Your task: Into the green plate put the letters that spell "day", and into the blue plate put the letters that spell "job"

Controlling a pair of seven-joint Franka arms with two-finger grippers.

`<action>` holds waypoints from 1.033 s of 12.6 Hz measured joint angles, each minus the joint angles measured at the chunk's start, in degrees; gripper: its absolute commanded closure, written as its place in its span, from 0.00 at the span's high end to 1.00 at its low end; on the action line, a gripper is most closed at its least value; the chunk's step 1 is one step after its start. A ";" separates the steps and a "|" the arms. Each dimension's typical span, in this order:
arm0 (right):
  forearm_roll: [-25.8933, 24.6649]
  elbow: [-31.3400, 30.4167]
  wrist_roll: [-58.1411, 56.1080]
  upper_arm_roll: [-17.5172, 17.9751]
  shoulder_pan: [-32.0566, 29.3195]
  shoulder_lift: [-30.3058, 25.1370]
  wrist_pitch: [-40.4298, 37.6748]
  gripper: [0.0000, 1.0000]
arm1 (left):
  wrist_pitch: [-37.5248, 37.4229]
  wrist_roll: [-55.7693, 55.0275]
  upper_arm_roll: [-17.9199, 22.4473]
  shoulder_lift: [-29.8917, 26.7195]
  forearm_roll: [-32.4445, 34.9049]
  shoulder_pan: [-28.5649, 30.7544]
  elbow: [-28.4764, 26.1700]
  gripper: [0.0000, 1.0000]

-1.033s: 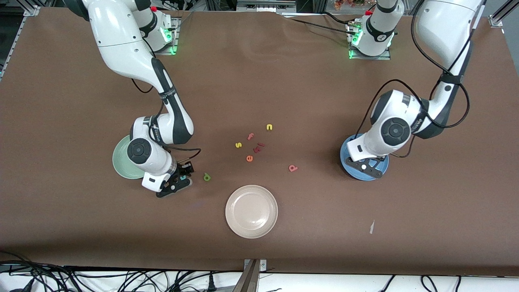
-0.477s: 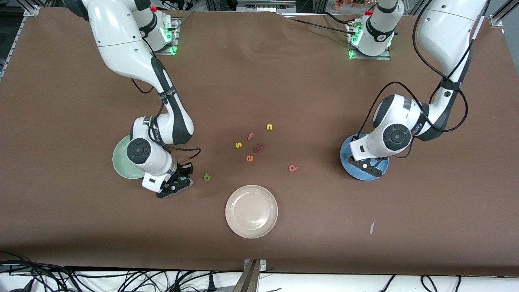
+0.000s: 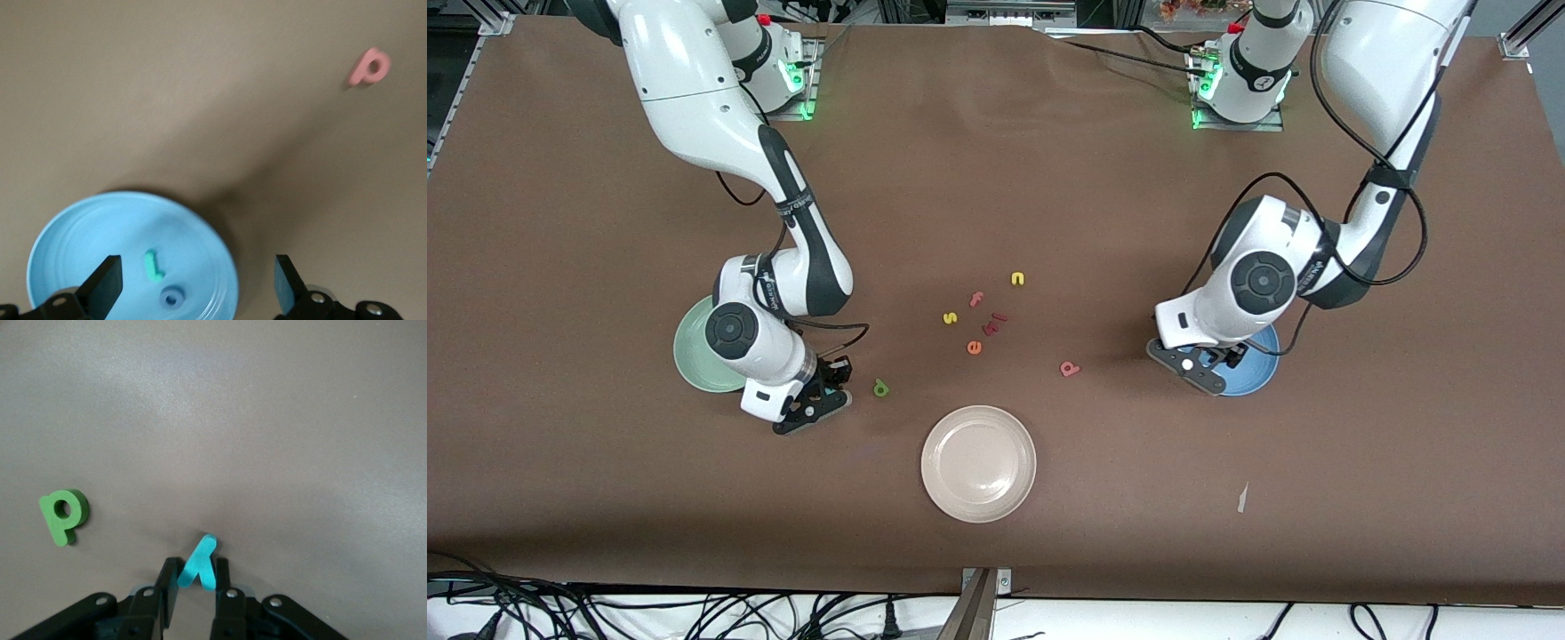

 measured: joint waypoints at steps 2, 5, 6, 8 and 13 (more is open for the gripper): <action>0.12 0.45 -0.02 -0.03 -0.10 0.01 -1.91 0.10 | 0.02 0.00 -0.01 3.40 0.00 -2.90 3.29 1.00; 0.30 2.00 -1.64 -0.30 -2.23 -0.88 -9.11 0.09 | 0.66 -0.25 0.03 9.92 0.00 -7.95 8.04 1.00; 0.40 2.36 -2.21 -0.44 -3.26 -1.80 -11.80 0.09 | 1.94 -0.25 0.08 11.95 0.00 -8.41 9.47 1.00; 0.41 2.50 -2.62 -0.82 -5.04 -4.11 -16.95 0.09 | 6.58 -0.16 0.28 14.73 0.00 -8.27 11.27 1.00; 0.41 0.10 -4.01 -4.54 -6.28 -7.16 -25.39 0.11 | 12.70 -0.10 0.27 16.99 0.00 -10.53 11.93 0.85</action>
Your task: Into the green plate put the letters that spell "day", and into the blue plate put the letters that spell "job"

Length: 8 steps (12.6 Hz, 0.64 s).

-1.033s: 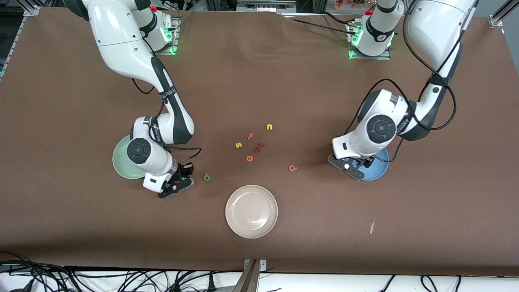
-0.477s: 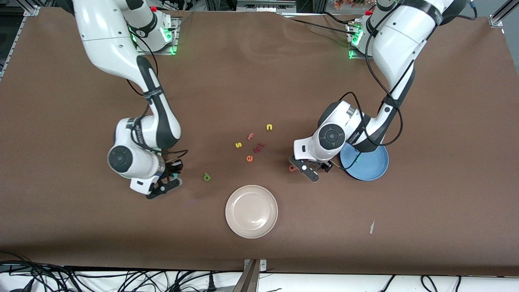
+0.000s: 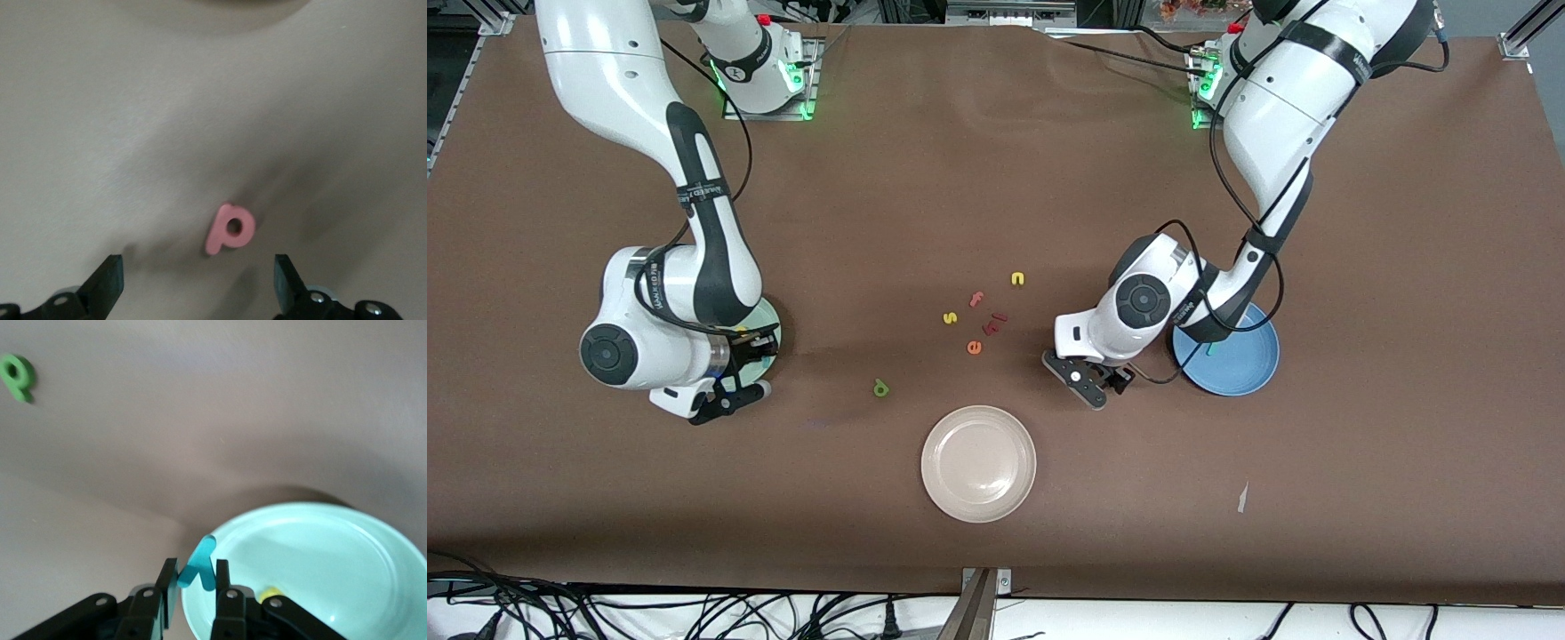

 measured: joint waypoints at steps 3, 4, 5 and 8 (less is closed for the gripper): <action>0.00 -4.10 -0.10 -1.59 0.02 -1.52 0.65 0.20 | 1.70 0.00 0.04 0.92 0.00 -0.83 0.00 0.40; 0.00 -6.11 -0.10 -2.23 0.01 -2.51 2.22 0.52 | 2.07 0.00 0.10 1.19 0.00 -0.84 0.04 0.30; 0.00 -8.86 -0.11 -2.66 -0.01 -3.72 5.16 1.00 | 2.21 0.01 0.35 1.22 0.00 -0.82 0.27 0.28; 0.00 -15.63 -0.11 -2.72 0.06 -6.83 12.31 1.00 | 2.20 0.02 0.57 1.08 0.00 -0.72 0.95 0.12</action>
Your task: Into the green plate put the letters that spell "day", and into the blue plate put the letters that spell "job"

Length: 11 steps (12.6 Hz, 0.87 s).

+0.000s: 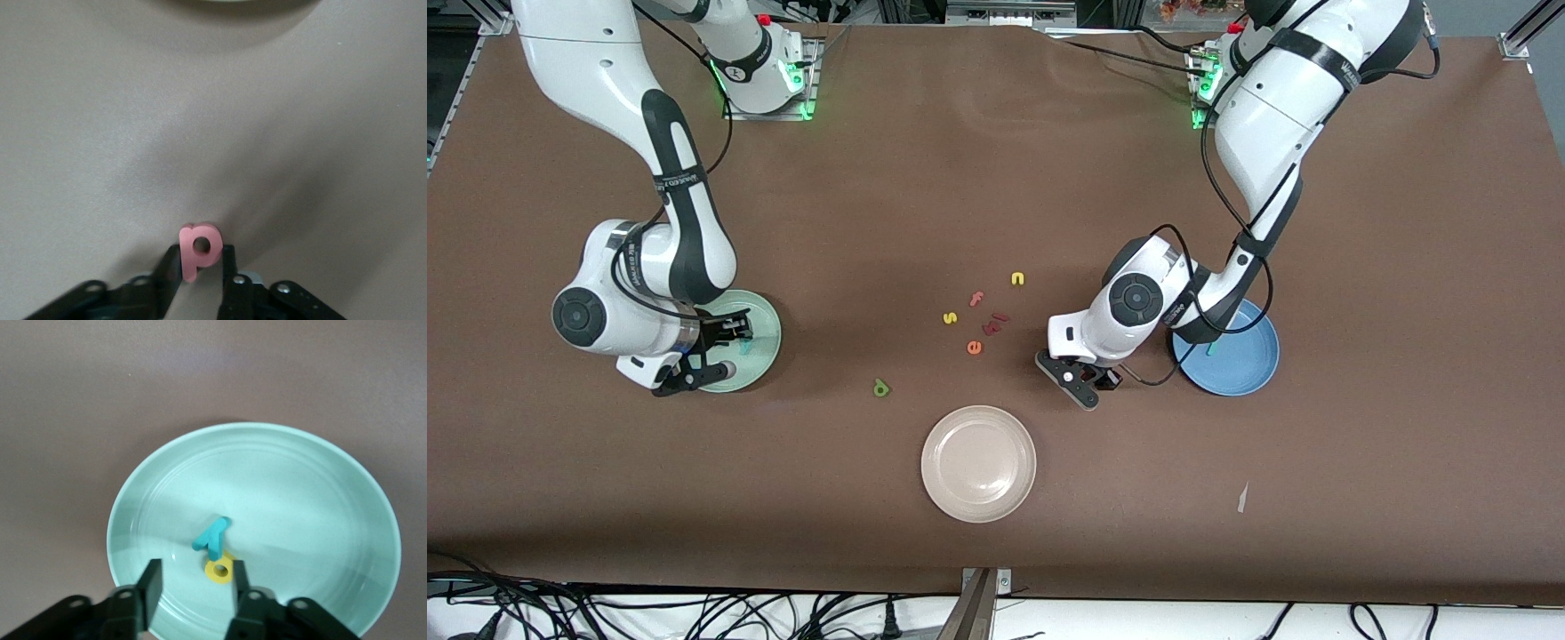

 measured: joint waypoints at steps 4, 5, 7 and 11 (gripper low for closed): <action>0.12 0.56 0.50 0.97 2.09 -1.60 1.00 1.00 | 0.04 0.00 0.09 0.18 0.00 0.06 0.21 0.06; 0.21 1.43 1.96 1.19 3.45 -1.51 1.12 1.00 | 0.04 0.00 0.21 0.15 0.00 0.30 0.43 0.06; 0.27 3.92 8.37 1.58 6.78 -0.60 1.41 1.00 | -1.14 0.05 0.36 -0.62 0.00 2.08 1.13 0.06; 0.29 10.76 20.68 2.93 11.42 4.66 2.17 1.00 | -14.45 1.22 0.13 -7.12 0.00 8.96 1.64 0.05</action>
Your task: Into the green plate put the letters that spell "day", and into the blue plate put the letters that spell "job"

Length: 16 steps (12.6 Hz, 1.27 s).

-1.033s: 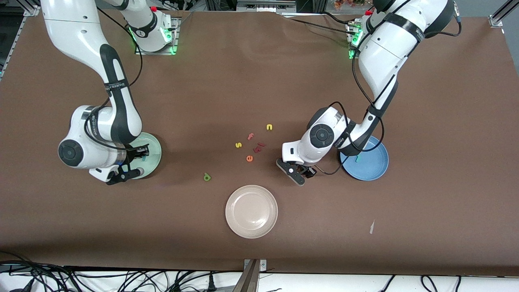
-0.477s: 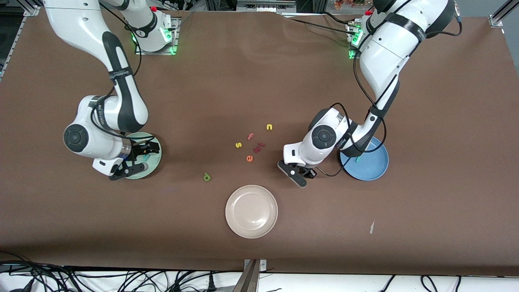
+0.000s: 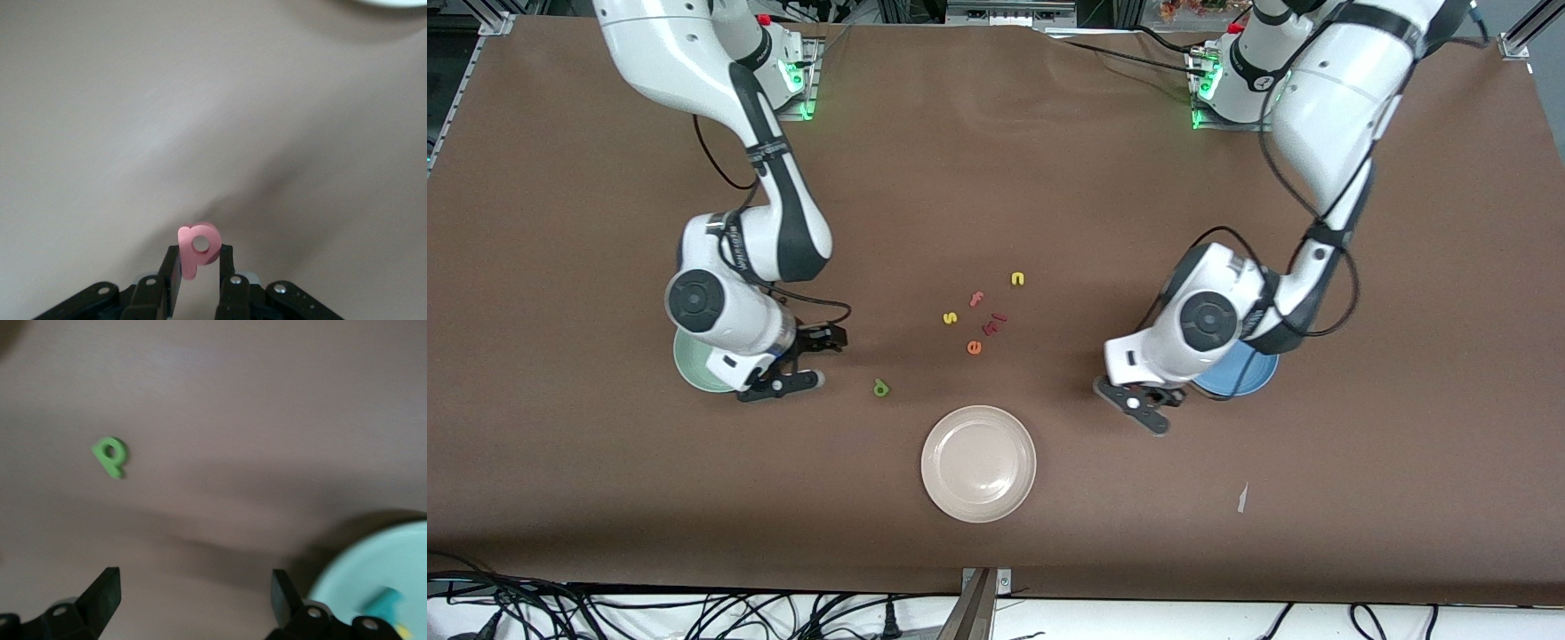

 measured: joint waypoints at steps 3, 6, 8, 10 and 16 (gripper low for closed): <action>0.00 7.38 4.25 2.40 0.41 5.97 0.39 1.00 | -8.45 7.75 -0.67 -3.03 0.00 6.71 -0.73 0.07; -0.01 11.83 2.72 2.75 0.43 10.74 0.40 1.00 | -9.13 10.51 -4.33 -3.05 0.00 13.86 -5.38 0.14; -0.01 13.90 -0.57 2.75 0.38 12.80 0.41 1.00 | -9.09 10.62 -4.92 -3.05 0.00 16.12 -8.60 0.14; -0.01 15.11 -1.69 2.76 0.39 14.02 0.86 1.00 | -8.73 10.65 -5.07 -3.05 0.00 17.22 -11.15 0.46; -0.02 15.49 -3.26 3.97 0.49 15.16 3.51 0.99 | -7.33 12.14 -5.74 -4.33 0.00 18.37 -11.05 1.00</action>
